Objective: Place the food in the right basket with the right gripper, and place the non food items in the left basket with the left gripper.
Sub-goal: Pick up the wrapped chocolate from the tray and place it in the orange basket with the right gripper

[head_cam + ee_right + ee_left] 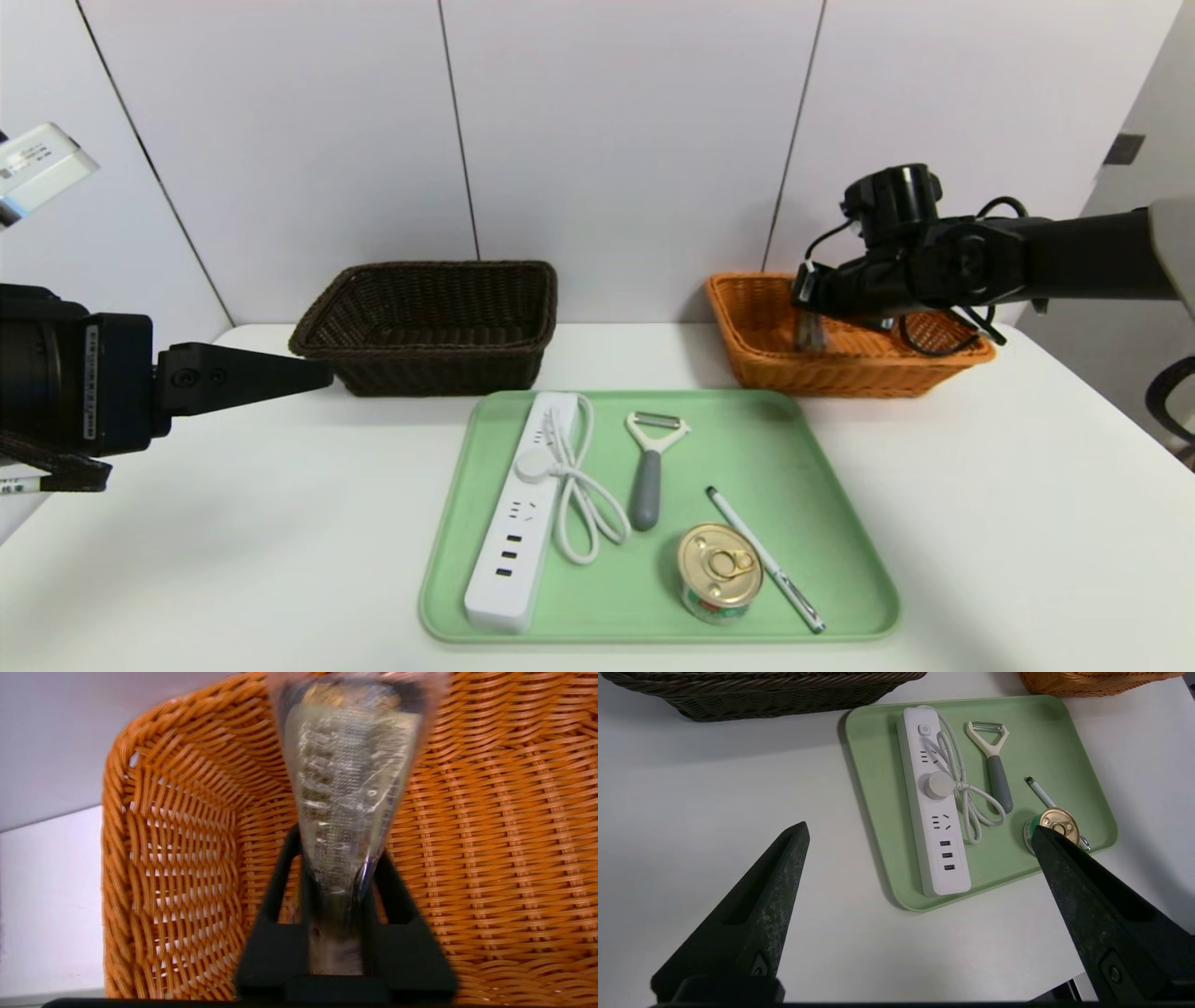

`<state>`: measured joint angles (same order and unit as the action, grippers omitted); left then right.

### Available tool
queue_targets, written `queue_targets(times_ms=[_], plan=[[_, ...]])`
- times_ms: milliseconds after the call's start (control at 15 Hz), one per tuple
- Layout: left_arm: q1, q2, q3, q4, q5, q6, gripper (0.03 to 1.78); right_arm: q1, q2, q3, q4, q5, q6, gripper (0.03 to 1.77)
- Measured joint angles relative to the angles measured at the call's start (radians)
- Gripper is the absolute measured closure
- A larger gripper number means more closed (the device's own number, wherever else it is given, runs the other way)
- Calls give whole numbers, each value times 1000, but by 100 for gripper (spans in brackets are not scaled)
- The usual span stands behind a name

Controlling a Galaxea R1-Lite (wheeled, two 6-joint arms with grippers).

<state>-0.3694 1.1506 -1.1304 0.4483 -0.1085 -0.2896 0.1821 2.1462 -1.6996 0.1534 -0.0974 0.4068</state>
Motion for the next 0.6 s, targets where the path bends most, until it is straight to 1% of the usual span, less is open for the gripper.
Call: queue_targets(times_ms=[133, 267, 400, 533, 600], plan=[[0, 2, 1, -7, 1, -26, 12, 0, 15, -19, -1, -11, 6, 105], [0, 5, 1, -49, -1, -66, 12, 1, 28, -54, -3, -61, 54, 84], [0, 8, 2, -56, -4, -71, 12, 4, 32, -90, -2, -119, 86, 66], [-1, 9, 3, -56, -22, -70, 12, 12, 29, -133, 20, -169, 141, 53], [-1, 10, 3, -56, -26, -69, 12, 15, 25, -155, 49, -179, 166, 48]])
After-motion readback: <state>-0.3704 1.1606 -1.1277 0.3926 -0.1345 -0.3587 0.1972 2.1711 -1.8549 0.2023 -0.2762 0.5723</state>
